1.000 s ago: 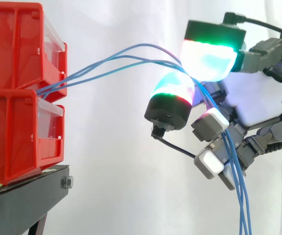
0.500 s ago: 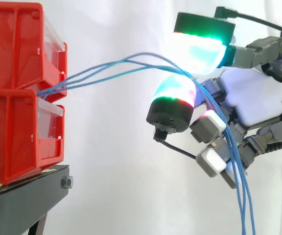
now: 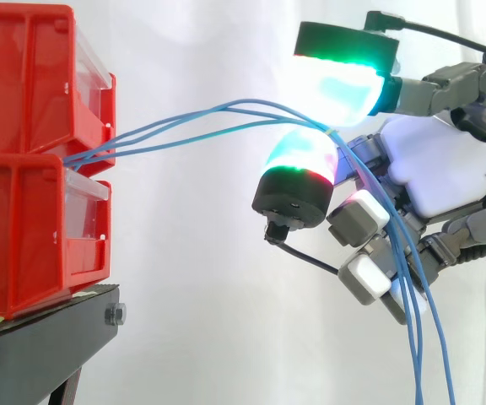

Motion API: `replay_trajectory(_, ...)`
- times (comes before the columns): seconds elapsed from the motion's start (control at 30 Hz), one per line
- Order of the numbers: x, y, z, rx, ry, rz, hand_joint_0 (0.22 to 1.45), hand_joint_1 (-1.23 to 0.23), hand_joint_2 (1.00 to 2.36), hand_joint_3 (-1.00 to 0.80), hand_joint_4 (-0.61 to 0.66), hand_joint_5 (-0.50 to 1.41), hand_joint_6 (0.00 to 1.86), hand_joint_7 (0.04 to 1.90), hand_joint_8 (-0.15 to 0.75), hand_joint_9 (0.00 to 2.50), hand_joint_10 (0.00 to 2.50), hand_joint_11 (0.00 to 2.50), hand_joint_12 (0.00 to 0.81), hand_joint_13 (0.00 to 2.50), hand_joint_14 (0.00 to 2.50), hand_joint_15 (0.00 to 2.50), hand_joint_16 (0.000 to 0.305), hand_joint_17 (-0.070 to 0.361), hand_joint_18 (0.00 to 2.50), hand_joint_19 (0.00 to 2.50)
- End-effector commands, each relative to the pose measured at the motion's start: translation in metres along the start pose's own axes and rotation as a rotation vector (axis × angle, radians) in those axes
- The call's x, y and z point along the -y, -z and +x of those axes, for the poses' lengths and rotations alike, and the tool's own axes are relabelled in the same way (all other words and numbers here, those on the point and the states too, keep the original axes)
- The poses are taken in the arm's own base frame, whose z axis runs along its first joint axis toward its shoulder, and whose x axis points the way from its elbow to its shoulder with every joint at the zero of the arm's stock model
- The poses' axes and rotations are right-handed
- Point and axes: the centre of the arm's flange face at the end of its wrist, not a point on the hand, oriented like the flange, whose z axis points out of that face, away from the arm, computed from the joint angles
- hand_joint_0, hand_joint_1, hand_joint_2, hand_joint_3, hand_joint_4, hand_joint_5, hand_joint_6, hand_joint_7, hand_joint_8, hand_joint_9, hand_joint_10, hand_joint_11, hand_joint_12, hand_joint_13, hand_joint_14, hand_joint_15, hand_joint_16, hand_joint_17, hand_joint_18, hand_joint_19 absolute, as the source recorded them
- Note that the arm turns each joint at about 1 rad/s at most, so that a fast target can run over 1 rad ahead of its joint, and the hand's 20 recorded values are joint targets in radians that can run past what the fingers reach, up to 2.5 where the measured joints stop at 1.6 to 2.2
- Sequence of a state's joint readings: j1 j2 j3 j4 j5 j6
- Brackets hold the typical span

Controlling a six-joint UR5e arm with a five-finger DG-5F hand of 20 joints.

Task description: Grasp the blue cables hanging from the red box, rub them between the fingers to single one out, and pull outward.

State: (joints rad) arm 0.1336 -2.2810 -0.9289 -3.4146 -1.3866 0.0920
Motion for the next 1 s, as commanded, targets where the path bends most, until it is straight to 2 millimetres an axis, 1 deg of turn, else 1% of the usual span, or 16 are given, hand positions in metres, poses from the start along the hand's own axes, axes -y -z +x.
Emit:
replay_trajectory(0.0, 0.0003, 0.0, -0.0003, 0.002, 0.0, 0.001, 0.49, -0.63, 1.0, -0.5, 0.09, -0.18, 0.91, 0.98, 0.351, 1.05, 0.02, 0.73, 0.45, 0.91, 0.02, 0.54, 0.056, 0.125, 0.87, 0.56)
replay_trajectory(0.1, -0.0004, 0.0, 0.0, 0.0, 0.0, -0.001, 0.53, -0.61, 1.0, -0.5, 0.08, -0.18, 0.9, 1.0, 0.342, 1.04, 0.02, 0.73, 0.438, 0.9, 0.02, 0.55, 0.054, 0.12, 0.84, 0.58)
replay_trajectory(0.13, 0.0003, 0.0, -0.0001, 0.0, 0.0, 0.001, 0.54, -0.59, 1.0, -0.46, 0.07, -0.18, 0.9, 1.02, 0.337, 1.04, 0.01, 0.73, 0.436, 0.9, 0.02, 0.55, 0.053, 0.119, 0.83, 0.58)
replay_trajectory(0.4, 0.0003, 0.0, -0.0003, 0.002, 0.0, 0.001, 0.55, -0.55, 1.0, -0.42, 0.08, -0.18, 0.89, 1.03, 0.344, 1.03, 0.02, 0.73, 0.439, 0.88, 0.02, 0.55, 0.054, 0.121, 0.81, 0.6)
replay_trajectory(0.5, -0.0004, 0.0, 0.0, 0.0, 0.0, -0.001, 0.57, -0.61, 1.01, -0.33, 0.08, -0.18, 0.89, 1.03, 0.343, 1.03, 0.01, 0.73, 0.434, 0.88, 0.02, 0.56, 0.053, 0.119, 0.8, 0.59)
replay_trajectory(0.57, 0.0003, 0.0, -0.0003, 0.002, 0.0, 0.001, 0.58, -0.68, 1.01, -0.24, 0.07, -0.18, 0.9, 1.01, 0.359, 1.04, 0.02, 0.72, 0.454, 0.9, 0.02, 0.54, 0.057, 0.127, 0.85, 0.56)
replay_trajectory(0.63, 0.0003, 0.0, -0.0003, 0.002, 0.0, 0.001, 0.59, -0.7, 1.01, -0.19, 0.07, -0.18, 0.9, 1.01, 0.359, 1.04, 0.02, 0.72, 0.454, 0.91, 0.02, 0.54, 0.057, 0.128, 0.85, 0.55)
replay_trajectory(0.67, -0.0004, 0.0, -0.0002, 0.001, 0.0, -0.001, 0.6, -0.73, 1.01, -0.15, 0.07, -0.18, 0.9, 1.01, 0.363, 1.04, 0.01, 0.72, 0.456, 0.92, 0.02, 0.53, 0.057, 0.129, 0.86, 0.55)
replay_trajectory(0.77, -0.0004, 0.0, 0.0009, 0.0, 0.0, -0.001, 0.61, -0.77, 1.01, -0.09, 0.06, -0.18, 0.91, 0.97, 0.355, 1.02, 0.01, 0.73, 0.451, 0.91, 0.02, 0.53, 0.056, 0.127, 0.87, 0.53)
replay_trajectory(0.97, 0.0003, 0.0, -0.0003, 0.002, 0.0, 0.001, 0.64, -0.82, 1.02, -0.11, 0.03, -0.2, 0.92, 0.95, 0.326, 0.97, 0.02, 0.74, 0.423, 0.88, 0.02, 0.54, 0.051, 0.115, 0.83, 0.54)
